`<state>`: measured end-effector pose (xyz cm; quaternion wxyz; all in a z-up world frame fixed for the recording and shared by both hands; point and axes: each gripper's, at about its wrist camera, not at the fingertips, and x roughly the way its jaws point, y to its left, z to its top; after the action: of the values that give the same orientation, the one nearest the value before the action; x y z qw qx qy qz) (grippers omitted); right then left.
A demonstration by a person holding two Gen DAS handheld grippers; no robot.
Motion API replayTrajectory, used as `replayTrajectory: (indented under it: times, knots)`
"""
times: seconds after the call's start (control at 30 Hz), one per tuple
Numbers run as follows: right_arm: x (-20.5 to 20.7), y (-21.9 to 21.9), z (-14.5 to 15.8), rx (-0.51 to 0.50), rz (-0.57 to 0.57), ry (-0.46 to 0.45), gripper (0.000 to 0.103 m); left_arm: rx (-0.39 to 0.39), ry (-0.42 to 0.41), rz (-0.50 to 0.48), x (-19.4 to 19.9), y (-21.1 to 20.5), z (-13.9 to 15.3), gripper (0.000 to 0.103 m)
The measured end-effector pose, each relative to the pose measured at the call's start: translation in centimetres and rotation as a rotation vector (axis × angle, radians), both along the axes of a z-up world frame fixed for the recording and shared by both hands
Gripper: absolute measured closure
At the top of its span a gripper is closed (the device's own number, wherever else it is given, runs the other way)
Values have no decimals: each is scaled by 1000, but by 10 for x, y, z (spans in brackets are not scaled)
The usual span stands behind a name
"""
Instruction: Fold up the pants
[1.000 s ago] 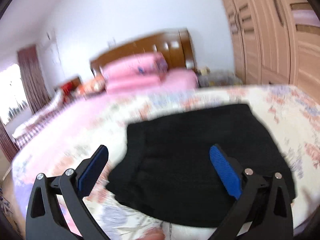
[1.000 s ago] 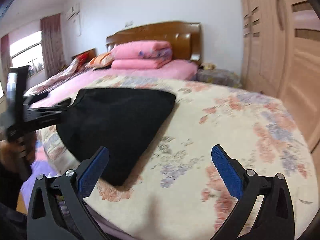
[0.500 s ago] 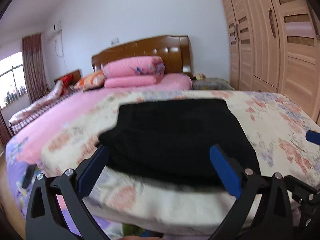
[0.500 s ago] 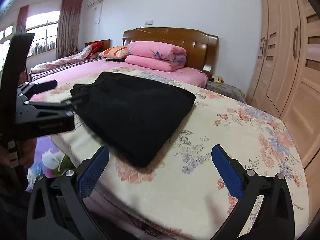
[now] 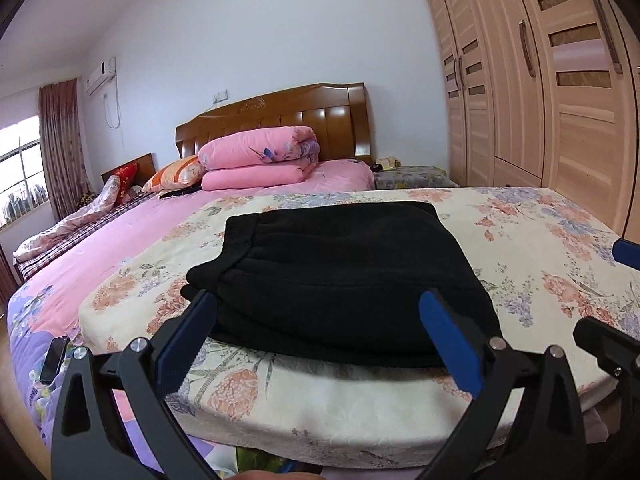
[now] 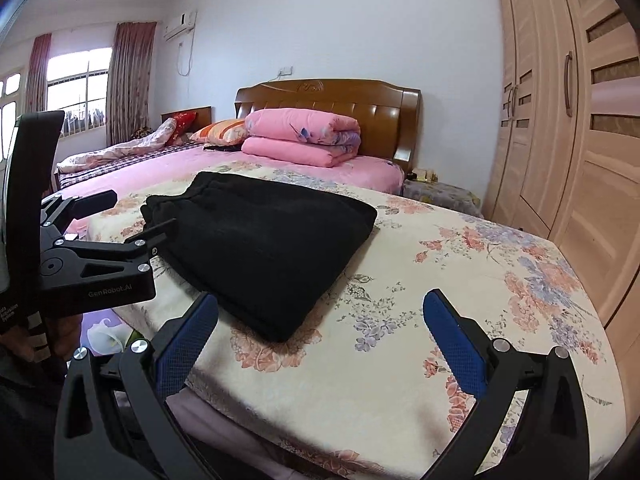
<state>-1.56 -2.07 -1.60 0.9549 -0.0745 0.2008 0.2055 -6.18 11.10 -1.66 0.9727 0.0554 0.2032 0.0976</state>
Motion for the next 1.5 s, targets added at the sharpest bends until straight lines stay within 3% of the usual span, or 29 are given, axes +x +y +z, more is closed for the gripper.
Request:
replayTrajectory:
  times: [1.5]
  knots:
    - [3,1,-3,-14,13,20,4,-13,3,-14,2,2,-3,1]
